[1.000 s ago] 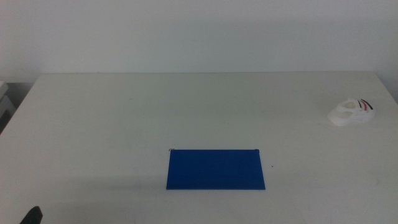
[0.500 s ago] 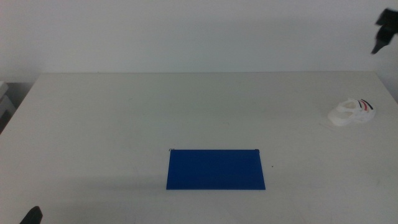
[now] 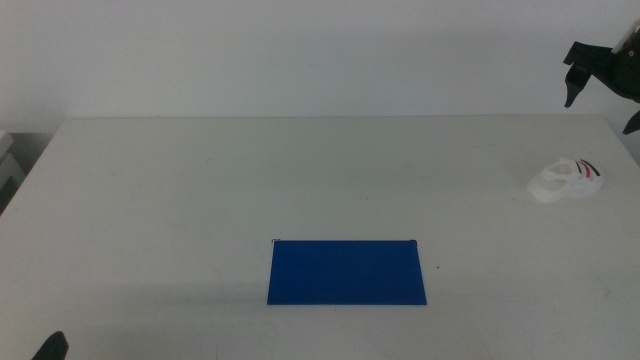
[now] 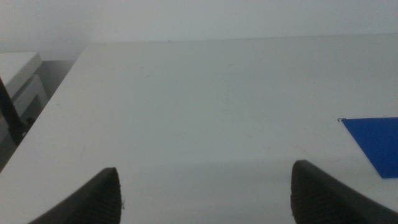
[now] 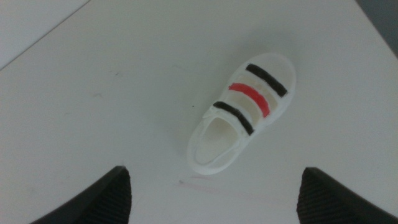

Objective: Use one arm to grab the shoe from the table and place it on the mat.

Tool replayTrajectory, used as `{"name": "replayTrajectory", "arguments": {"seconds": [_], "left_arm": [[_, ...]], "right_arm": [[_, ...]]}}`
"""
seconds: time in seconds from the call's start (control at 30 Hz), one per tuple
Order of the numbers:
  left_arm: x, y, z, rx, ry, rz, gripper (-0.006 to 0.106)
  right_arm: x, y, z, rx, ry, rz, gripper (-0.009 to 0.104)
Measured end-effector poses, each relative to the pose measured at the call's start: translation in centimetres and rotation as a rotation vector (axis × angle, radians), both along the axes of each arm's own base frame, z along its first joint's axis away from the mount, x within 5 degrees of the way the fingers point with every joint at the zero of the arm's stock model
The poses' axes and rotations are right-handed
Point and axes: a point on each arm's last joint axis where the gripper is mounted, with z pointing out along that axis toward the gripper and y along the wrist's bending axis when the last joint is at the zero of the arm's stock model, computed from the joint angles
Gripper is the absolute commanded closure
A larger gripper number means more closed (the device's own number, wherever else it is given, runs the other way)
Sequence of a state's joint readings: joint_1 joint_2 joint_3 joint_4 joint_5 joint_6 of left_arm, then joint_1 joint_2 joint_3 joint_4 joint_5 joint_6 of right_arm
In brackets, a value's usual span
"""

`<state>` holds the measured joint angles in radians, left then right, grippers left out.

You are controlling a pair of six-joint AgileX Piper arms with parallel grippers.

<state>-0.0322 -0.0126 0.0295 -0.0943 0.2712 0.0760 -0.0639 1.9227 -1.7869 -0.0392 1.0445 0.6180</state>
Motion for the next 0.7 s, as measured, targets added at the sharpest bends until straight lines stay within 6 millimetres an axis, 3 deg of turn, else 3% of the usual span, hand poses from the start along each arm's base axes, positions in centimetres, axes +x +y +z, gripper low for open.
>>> {"name": "replayTrajectory", "arguments": {"seconds": [0.17, 0.37, 0.7], "left_arm": [[0.0, 0.0, 0.0, 0.000, 0.000, 0.000, 0.007], [0.0, 0.0, 0.0, 0.000, 0.000, 0.000, 0.007], [0.0, 0.0, 0.0, 0.000, 0.000, 0.000, 0.007]], "right_arm": [[0.0, -0.1, 0.0, 0.016, 0.002, -0.043, 0.007], [0.2, -0.2, -0.5, 0.101, -0.005, -0.239, 0.014], [3.3, -0.2, -3.8, 0.178, 0.096, -0.398, 0.016]]}}
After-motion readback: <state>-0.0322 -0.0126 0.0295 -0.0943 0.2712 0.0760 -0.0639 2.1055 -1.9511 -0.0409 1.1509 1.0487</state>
